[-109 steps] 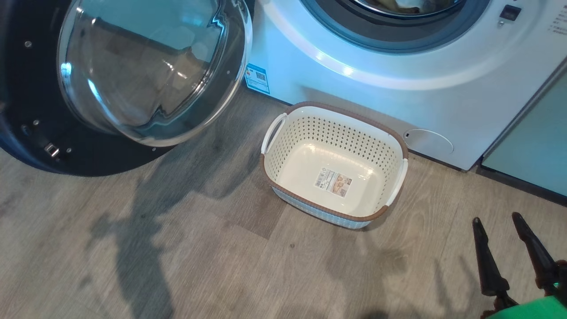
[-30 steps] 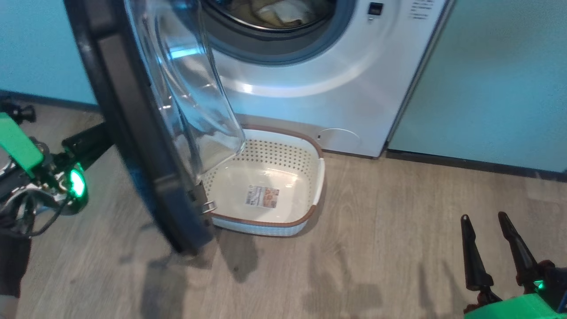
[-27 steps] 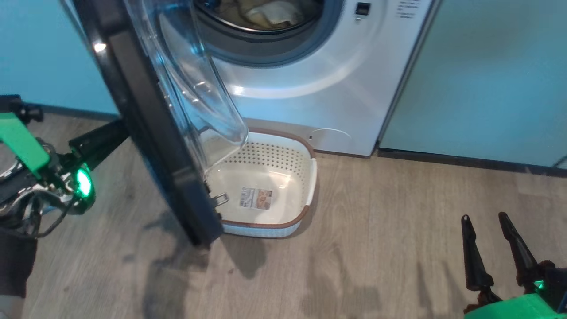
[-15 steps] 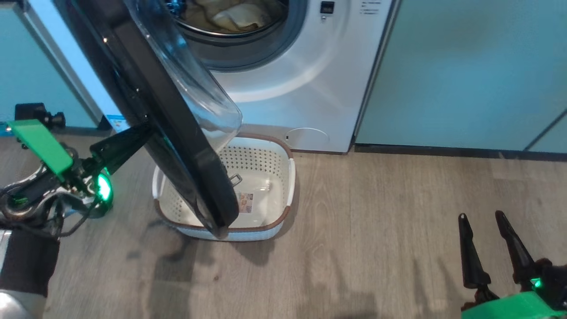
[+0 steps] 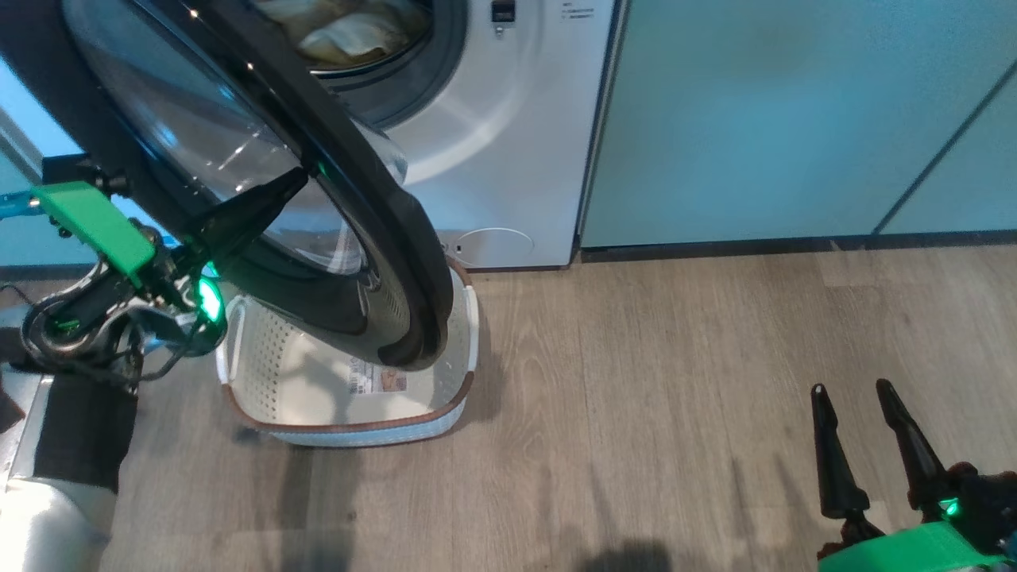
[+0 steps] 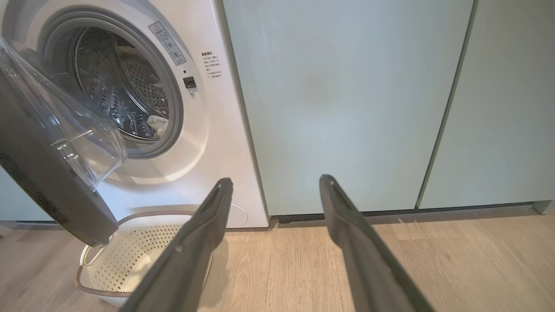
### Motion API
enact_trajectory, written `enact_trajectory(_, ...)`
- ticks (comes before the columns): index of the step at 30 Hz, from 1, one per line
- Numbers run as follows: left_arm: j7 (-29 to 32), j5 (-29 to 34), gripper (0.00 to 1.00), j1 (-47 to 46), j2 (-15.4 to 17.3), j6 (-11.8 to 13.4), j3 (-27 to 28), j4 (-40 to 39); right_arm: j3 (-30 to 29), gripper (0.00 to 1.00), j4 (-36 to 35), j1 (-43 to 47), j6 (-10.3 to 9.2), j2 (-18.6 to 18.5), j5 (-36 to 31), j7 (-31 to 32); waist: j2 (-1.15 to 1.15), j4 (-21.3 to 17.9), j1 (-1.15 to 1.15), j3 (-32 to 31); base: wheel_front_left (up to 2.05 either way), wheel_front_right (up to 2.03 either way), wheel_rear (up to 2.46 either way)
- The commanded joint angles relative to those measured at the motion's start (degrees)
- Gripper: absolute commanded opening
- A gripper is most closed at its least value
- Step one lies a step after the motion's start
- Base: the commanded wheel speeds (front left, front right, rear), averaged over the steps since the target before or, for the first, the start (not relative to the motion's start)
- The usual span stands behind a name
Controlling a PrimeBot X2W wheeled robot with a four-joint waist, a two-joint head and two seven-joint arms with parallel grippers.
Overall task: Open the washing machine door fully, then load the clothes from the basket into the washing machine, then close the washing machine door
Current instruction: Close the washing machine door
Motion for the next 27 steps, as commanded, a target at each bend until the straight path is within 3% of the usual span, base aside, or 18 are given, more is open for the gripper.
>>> enact_trajectory(1,-0.4,0.3,0.0,-3.8,1.6,-0.7,2.2,-1.3,1.3,1.0,-1.6,-2.8,-0.16,-0.2,0.3,-0.6,0.0,-0.6,0.0,0.3,0.0,0.0,0.0)
enact_trajectory(20,-2.5,2.7,0.0,-3.6,-0.4,-1.0,4.9,-2.5,0.6,1.0,-0.8,-4.0,-0.16,-0.2,1.1,-0.8,0.0,-1.3,0.0,1.4,0.0,0.0,0.0)
enact_trajectory(27,-9.5,7.7,0.0,-0.1,-0.7,-1.0,8.4,-4.7,-0.3,1.0,-1.2,-4.0,-0.16,-0.2,1.0,-0.8,0.0,0.0,0.0,0.9,0.0,0.0,0.0)
